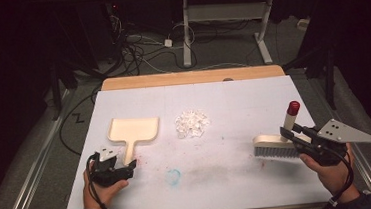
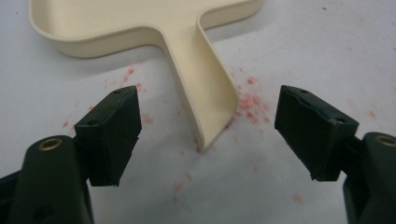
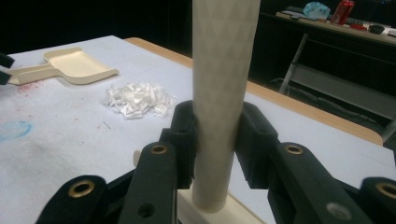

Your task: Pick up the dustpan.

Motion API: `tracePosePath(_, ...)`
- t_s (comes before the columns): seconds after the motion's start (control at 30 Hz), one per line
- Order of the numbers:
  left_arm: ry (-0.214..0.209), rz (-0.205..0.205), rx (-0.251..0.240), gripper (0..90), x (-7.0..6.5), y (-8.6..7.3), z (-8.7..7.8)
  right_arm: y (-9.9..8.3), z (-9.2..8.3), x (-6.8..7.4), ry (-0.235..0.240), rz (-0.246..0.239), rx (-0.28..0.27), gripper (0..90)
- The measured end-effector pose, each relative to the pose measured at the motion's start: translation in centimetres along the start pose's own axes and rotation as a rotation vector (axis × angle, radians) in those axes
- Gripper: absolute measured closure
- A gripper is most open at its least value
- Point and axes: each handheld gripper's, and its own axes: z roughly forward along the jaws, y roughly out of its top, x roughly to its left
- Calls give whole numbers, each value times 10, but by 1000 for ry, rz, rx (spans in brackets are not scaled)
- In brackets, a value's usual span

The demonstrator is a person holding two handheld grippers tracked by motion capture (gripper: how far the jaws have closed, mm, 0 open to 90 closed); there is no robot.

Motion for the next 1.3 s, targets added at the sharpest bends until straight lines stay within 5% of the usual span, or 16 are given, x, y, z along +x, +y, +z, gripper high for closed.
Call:
tracePosePath(0.17,21,-14,30,237,2,15,24,1,-1,0,-6,2,-7,714)
tracePosePath(0.23,50,-24,18,255,3,21,29,0,-2,-1,-6,2,-7,714)
tracePosePath(0.43,50,-41,20,329,9,29,37,-1,-3,-2,-5,11,-8,714)
tracePosePath(0.73,48,-79,13,625,22,31,38,0,1,1,18,9,-8,714)
tracePosePath(0.9,37,-55,30,631,24,33,37,-1,2,1,26,7,-3,714)
tracePosePath(1.3,7,77,79,635,34,39,19,-2,2,0,23,10,4,714)
